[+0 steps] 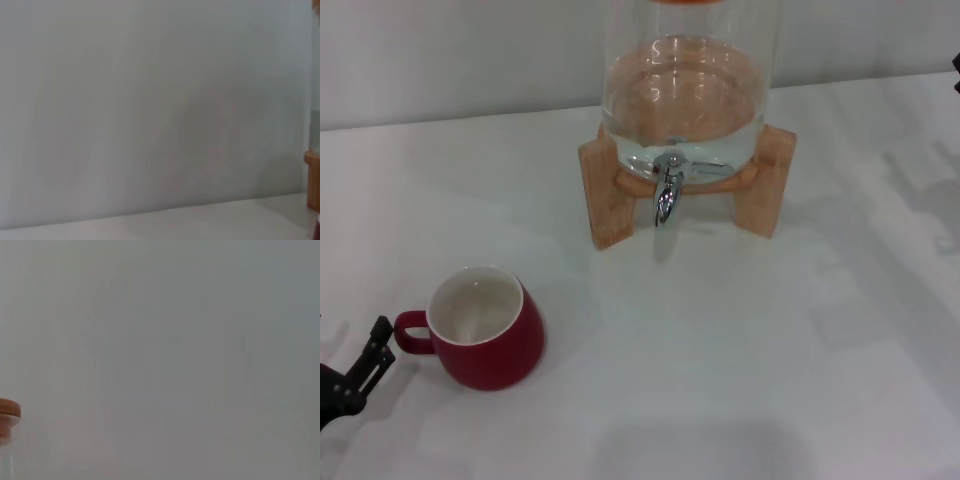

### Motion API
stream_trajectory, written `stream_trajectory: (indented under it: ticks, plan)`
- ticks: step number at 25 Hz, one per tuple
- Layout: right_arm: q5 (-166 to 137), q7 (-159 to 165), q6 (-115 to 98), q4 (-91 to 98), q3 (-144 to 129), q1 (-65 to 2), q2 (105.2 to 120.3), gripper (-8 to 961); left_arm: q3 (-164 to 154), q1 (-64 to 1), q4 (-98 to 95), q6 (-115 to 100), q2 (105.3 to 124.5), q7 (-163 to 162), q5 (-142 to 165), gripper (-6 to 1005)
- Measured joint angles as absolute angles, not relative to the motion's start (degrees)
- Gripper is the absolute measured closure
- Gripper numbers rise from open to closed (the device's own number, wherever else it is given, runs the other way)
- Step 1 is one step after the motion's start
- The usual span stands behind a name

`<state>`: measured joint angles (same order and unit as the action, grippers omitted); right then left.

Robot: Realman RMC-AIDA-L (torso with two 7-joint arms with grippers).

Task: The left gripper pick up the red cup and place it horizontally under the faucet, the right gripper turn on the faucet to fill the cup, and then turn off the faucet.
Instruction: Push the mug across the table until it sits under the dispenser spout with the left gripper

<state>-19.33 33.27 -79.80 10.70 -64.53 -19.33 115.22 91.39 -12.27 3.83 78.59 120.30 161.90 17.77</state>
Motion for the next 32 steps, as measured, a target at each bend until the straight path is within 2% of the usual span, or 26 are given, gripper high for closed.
stream_trajectory:
  ticks: [22,32]
  plan:
    - [-19.3,33.2,-79.5,10.9,-64.8,-19.4,115.2,120,91.4,-8.5,3.9,80.3,120.29,161.9,17.8,128]
    - [-19.3,33.1,-79.8,10.7,-65.3,-19.8,115.23,120,90.1,-8.8,4.0,80.3,120.23,161.9,18.4,129]
